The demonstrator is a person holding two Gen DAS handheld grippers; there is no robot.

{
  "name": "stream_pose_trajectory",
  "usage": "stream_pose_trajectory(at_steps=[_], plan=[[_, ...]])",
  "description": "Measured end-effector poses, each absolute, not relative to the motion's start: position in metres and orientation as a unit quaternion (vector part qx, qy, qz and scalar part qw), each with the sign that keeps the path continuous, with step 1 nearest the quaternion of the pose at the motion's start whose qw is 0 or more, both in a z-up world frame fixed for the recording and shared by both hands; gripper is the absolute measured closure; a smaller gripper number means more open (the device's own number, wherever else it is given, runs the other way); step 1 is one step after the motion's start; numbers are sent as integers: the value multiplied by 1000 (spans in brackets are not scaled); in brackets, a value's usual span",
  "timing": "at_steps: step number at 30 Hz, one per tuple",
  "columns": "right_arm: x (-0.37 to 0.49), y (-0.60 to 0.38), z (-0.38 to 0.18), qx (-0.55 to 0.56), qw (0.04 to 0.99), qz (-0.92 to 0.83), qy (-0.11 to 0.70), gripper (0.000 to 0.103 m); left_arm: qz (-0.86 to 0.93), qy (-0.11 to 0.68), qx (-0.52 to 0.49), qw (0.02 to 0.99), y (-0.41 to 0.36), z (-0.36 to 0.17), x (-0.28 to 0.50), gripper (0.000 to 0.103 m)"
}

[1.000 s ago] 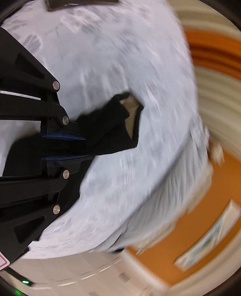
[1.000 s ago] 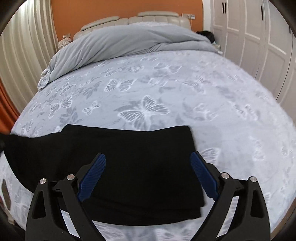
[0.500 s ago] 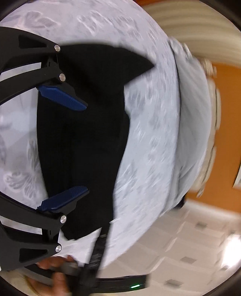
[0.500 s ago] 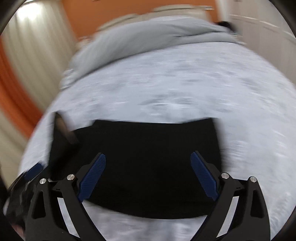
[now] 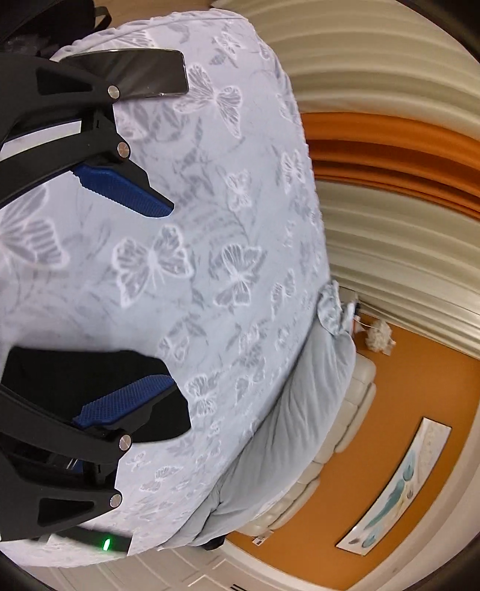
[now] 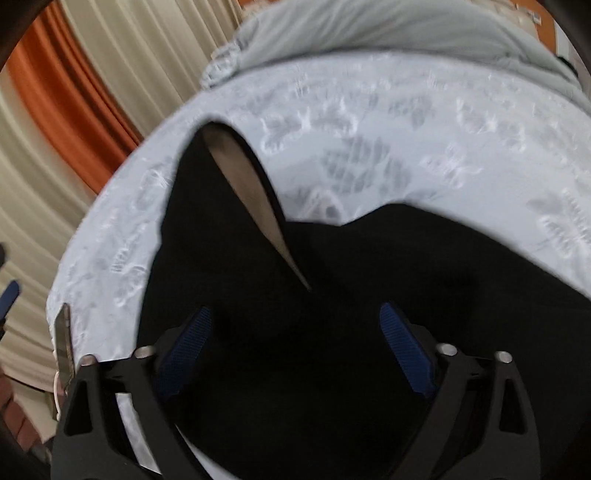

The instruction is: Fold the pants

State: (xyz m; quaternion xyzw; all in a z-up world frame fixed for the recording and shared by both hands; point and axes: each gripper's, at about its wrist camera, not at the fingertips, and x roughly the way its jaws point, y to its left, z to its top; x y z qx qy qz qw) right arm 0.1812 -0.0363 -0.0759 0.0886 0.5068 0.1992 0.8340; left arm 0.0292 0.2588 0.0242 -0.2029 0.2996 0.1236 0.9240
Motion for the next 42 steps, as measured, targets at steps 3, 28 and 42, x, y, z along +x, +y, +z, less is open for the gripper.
stream_pose_trajectory(at_steps=[3, 28, 42], plan=[[179, -31, -77, 129, 827, 211, 505, 86, 128, 303, -191, 925, 267, 25, 28, 18], [9, -384, -63, 267, 834, -33, 481, 80, -65, 386, -98, 915, 76, -1, 45, 18], [47, -396, -49, 243, 855, -26, 457, 45, -215, 471, -143, 844, 9, -48, 66, 16]])
